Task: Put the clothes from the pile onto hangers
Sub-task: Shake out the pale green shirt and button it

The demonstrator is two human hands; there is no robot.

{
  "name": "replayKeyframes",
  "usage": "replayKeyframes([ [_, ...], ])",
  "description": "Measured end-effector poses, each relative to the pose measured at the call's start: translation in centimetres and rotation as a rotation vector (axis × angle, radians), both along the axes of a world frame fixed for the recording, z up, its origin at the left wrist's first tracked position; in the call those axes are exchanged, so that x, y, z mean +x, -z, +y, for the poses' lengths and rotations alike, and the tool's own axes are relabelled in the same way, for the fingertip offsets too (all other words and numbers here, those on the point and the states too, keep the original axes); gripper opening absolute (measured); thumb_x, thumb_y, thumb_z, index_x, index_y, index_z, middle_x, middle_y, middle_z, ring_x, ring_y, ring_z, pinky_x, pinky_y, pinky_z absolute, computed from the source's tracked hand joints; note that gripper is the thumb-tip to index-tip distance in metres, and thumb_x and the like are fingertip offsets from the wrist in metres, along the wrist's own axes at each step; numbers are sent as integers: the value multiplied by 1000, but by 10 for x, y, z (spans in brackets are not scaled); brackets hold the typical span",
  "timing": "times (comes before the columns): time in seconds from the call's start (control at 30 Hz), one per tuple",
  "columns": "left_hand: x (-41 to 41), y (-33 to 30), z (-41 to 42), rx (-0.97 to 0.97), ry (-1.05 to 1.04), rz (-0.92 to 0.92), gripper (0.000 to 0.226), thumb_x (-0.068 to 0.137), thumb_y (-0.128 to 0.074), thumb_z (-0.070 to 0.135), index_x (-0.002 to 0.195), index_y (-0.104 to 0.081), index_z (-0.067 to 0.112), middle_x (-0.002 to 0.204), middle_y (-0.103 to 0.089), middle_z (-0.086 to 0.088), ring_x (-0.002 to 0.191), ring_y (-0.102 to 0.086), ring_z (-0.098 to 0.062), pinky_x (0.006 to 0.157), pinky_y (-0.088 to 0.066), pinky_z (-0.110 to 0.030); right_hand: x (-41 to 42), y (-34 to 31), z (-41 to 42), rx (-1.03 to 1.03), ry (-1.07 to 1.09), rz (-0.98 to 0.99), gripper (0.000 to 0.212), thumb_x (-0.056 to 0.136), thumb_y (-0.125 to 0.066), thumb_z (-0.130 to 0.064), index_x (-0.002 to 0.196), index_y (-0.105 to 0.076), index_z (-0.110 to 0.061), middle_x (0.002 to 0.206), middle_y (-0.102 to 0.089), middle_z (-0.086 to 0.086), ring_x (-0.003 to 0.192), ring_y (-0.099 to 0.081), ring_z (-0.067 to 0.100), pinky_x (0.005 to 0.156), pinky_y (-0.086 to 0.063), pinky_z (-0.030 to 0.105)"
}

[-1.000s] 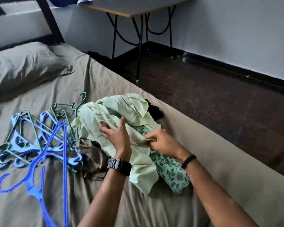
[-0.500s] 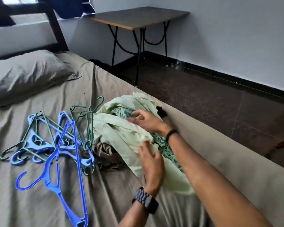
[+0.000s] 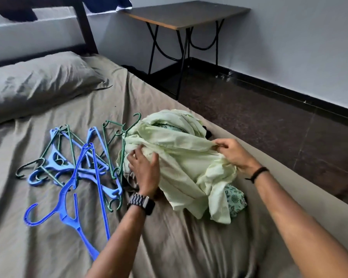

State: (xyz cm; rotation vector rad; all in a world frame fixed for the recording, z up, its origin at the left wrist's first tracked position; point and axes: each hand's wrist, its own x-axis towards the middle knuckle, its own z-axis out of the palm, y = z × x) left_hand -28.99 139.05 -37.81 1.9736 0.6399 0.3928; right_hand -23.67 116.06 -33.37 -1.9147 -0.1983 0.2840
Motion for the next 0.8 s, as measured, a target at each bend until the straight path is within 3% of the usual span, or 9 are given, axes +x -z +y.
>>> replayKeyframes([
  [0.1,19,-10,9,-147,-118,151,66,93,-51,47,144,-26,13,147,-20,-21,134,-22,-41,109,-22,-50,-7,-5,-27,140,-20,97,20,92,-55,-3,108,-67,0,91,-72,4,76,-68,9,70,-56,18],
  [0.17,29,-14,13,-235,-151,166,74,87,-60,42,144,-24,11,144,-24,-22,131,-28,-42,107,-27,-50,-13,-7,-39,280,-20,176,18,84,-62,-12,98,-73,-7,88,-73,6,73,-69,12,68,-57,23],
  [0.27,36,-13,13,-310,-114,81,55,77,-63,22,126,-48,5,126,-51,-17,112,-51,-32,96,-44,-37,-21,-8,-55,409,-8,294,22,86,-54,-7,84,-75,-11,82,-72,9,67,-68,16,62,-57,24],
  [0.37,23,-23,-2,-425,-82,-75,15,80,-54,4,92,-64,8,87,-63,-5,81,-55,-22,68,-43,-28,-26,-10,-61,95,-45,337,26,94,-46,-7,83,-70,-8,81,-68,10,70,-62,20,61,-53,25],
  [0.47,7,-24,-24,-555,10,-200,16,78,-50,2,84,-64,5,78,-60,-7,71,-53,-18,59,-43,-27,-24,-19,-54,-307,-46,206,22,92,-54,-22,88,-74,-14,88,-69,2,80,-61,15,75,-48,28],
  [0.6,-9,-21,-58,-489,153,-277,46,68,-51,24,101,-62,-7,102,-59,-27,83,-57,-35,71,-50,-36,-17,-40,-14,-245,53,-121,19,86,-62,-34,88,-77,-22,95,-69,-12,99,-63,9,89,-46,27],
  [0.7,-25,-30,-89,-408,426,-266,42,65,-52,21,102,-69,10,110,-63,-8,100,-61,-23,86,-53,-40,-16,-53,30,-243,-77,-124,36,85,-66,-44,110,-69,-19,106,-66,-9,101,-61,10,87,-46,23],
  [0.77,-30,-31,-104,-368,575,-191,48,67,-56,28,112,-64,13,116,-61,-4,105,-60,-13,93,-51,-37,-12,-54,51,-475,-205,-92,45,83,-69,-39,122,-60,-19,111,-61,-6,104,-57,12,88,-44,25],
  [0.8,-32,-30,-107,-363,618,-179,46,69,-58,32,112,-61,17,117,-61,-3,105,-59,-8,95,-49,-34,-10,-51,56,-580,-217,-109,39,83,-70,-33,119,-62,-18,110,-64,-2,106,-58,16,87,-44,27],
])
